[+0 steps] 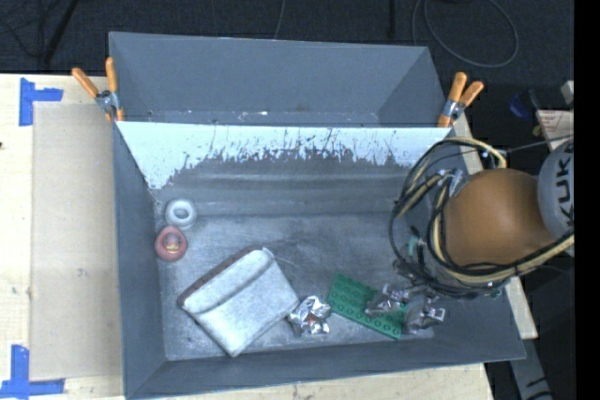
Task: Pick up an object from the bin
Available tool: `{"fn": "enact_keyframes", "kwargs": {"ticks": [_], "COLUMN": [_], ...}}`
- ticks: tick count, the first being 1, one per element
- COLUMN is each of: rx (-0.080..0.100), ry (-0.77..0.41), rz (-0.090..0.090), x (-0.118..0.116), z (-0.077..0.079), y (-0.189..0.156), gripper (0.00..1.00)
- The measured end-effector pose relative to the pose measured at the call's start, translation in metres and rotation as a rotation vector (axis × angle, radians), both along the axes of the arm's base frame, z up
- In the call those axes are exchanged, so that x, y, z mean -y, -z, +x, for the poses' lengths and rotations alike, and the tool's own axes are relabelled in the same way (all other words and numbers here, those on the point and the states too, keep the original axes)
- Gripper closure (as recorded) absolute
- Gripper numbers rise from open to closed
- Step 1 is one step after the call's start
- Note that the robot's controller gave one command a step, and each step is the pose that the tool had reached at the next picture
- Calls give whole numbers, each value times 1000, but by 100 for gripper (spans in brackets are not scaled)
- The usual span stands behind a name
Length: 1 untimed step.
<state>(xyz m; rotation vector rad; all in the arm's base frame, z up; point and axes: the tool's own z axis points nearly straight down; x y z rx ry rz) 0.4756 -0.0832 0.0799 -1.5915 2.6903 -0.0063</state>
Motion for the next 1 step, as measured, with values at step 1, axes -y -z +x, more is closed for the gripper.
{"fn": "enact_keyframes", "kwargs": {"ticks": [1], "rx": [-9], "ry": [25], "rz": [-5], "x": [18], "z": [13], "y": [-133], "gripper": [100]}}
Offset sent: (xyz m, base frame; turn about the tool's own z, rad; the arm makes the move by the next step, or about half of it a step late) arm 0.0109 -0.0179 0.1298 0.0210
